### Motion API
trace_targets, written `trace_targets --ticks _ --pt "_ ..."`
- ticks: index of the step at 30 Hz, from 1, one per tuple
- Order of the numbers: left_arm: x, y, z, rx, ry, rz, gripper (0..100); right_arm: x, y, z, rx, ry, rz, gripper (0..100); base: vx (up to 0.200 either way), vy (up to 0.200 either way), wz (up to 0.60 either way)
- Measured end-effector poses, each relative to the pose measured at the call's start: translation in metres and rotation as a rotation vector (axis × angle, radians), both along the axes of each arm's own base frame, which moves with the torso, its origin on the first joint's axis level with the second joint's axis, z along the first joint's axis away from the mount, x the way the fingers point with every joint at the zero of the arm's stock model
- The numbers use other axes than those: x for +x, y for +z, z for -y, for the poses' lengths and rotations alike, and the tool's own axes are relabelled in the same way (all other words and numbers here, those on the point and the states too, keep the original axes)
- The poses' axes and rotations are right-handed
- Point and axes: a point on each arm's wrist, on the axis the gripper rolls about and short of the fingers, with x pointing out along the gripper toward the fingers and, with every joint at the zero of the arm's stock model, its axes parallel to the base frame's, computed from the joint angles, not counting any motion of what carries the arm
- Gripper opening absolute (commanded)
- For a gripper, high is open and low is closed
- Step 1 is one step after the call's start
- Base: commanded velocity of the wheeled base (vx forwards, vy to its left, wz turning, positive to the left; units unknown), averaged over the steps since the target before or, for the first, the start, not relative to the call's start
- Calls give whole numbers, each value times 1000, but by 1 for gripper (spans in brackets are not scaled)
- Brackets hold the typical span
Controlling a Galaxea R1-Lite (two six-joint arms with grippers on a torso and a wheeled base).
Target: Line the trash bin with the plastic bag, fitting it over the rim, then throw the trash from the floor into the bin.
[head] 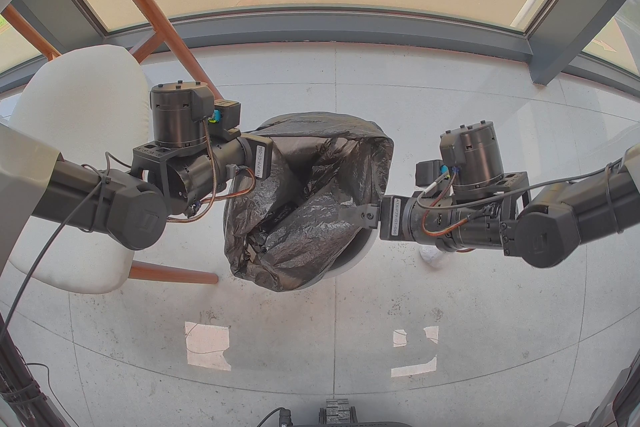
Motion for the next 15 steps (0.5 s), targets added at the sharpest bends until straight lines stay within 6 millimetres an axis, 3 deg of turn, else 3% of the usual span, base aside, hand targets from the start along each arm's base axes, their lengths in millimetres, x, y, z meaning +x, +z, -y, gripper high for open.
trace_targets --ticks 7,15 --pt "0 -1 0 3 7 -3 0 -5 -12 -21 152 -140 -72 100 0 0 0" --pt "0 -2 0 3 10 -6 0 1 -27 -45 163 -156 -84 100 0 0 0"
